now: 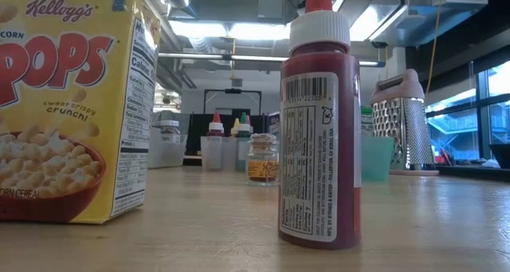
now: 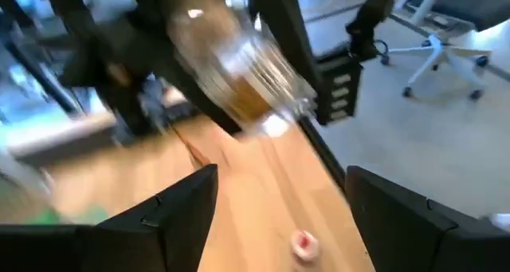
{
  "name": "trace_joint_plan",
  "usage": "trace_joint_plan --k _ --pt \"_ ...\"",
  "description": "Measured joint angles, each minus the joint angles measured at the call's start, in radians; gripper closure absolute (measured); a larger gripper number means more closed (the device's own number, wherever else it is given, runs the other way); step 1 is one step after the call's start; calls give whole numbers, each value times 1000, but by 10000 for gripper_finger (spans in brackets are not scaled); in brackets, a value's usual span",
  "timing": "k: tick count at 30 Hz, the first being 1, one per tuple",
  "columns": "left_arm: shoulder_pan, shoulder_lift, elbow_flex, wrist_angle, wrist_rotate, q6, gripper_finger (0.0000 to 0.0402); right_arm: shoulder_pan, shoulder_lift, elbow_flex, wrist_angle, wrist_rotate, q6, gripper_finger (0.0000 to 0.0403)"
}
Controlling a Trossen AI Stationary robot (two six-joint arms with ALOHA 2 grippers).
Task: Pick & Place Kitchen Items
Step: Put the bottom transparent spice bottle into the gray bin
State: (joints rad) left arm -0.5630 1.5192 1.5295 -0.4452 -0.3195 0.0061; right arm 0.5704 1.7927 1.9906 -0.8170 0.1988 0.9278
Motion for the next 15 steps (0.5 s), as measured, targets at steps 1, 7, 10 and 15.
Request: trace_joint_plan --k 1,7,10,15 --pt "-3 0 0 -24 -2 -44 132 0 0 8 -3 22 -18 208" --pt "-15 -28 1 -75 2 -236 133 -21 0 42 -11 66 -107 208" --pt "10 -31 1 -70 61 -350 133 -44 0 42 -13 69 -148 208" --pt "64 -27 1 8 110 -492 133 -68 0 42 -9 107 -201 208"
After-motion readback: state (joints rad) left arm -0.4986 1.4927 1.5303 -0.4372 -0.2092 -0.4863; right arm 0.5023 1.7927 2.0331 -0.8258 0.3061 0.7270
